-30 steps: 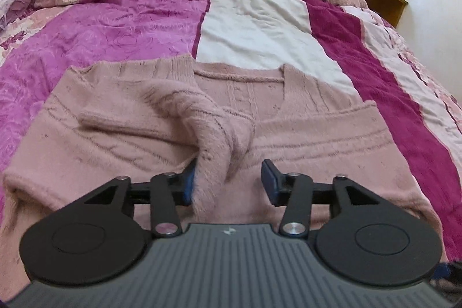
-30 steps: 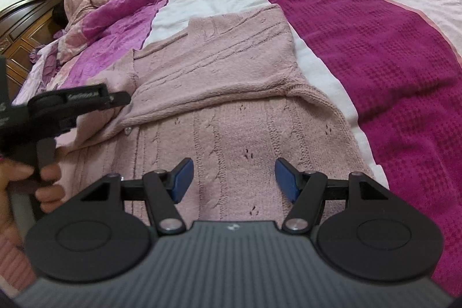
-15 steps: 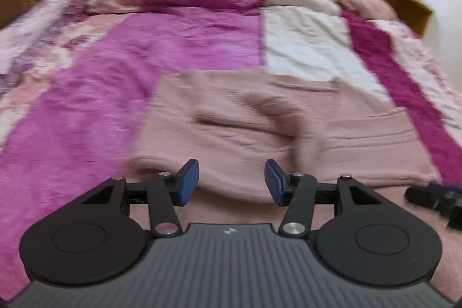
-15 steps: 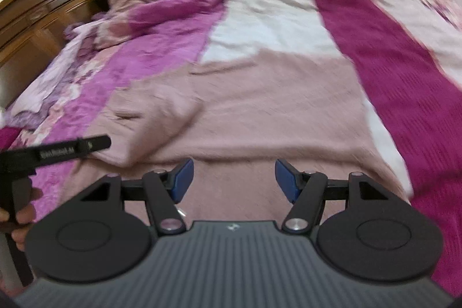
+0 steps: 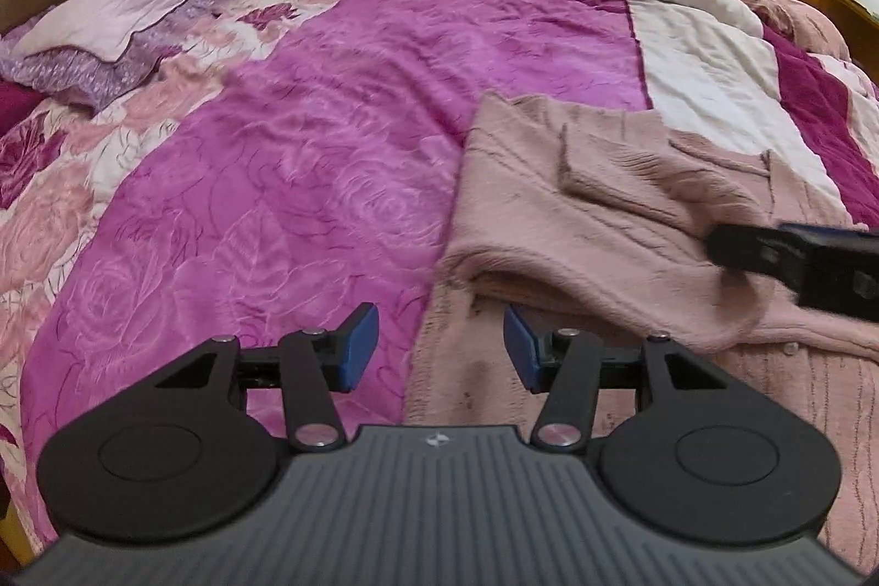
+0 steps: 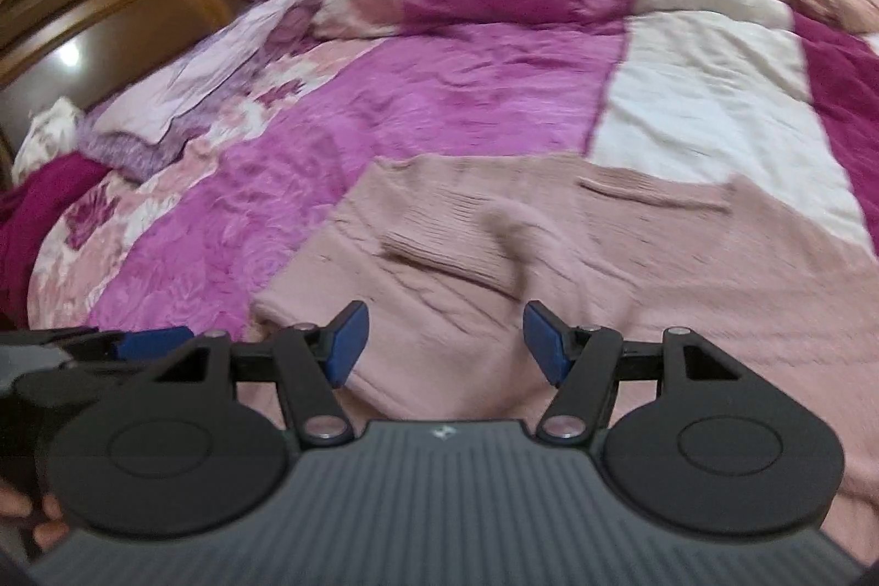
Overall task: Fold small clothes
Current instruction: 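Grasp the cardigan hem with the right gripper and fold it toward the collar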
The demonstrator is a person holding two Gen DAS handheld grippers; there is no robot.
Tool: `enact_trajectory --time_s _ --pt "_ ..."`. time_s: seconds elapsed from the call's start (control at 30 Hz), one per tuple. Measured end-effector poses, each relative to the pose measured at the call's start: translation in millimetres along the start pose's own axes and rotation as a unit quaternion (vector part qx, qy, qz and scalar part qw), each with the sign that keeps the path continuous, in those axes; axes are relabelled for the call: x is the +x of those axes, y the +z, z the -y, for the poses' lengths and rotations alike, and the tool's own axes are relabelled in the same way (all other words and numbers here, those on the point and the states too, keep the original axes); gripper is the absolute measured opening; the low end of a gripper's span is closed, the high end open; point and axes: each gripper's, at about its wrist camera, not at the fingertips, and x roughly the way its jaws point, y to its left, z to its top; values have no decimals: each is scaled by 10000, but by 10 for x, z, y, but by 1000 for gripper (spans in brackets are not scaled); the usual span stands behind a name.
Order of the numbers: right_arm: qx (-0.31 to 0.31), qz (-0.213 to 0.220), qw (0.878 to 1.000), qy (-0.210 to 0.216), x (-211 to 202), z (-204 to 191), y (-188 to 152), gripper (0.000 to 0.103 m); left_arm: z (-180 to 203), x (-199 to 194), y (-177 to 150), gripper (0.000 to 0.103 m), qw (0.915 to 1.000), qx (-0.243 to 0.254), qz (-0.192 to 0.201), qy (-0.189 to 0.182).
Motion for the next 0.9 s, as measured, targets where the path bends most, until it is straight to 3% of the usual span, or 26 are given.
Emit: enact_trajectory --time_s 0.43,0.53,0.6,0.63,0.9 --pt "-854 -372 9955 -165 848 -325 287 63 -81 155 31 59 10000 -88 -28 15" --pt "-1116 -428 9921 -384 983 -358 296 47 -68 176 51 59 10000 -54 -16 0" --pt "-1140 -443 9916 -427 1014 -342 305 29 -53 183 69 59 10000 -36 -4 -26" --pt "-1153 -453 9913 -454 1007 -328 319 15 -42 185 82 59 10000 -11 4 -41" --pt "-755 478 9948 -497 343 15 664 12 88 289 202 59 9998 211 19 -67"
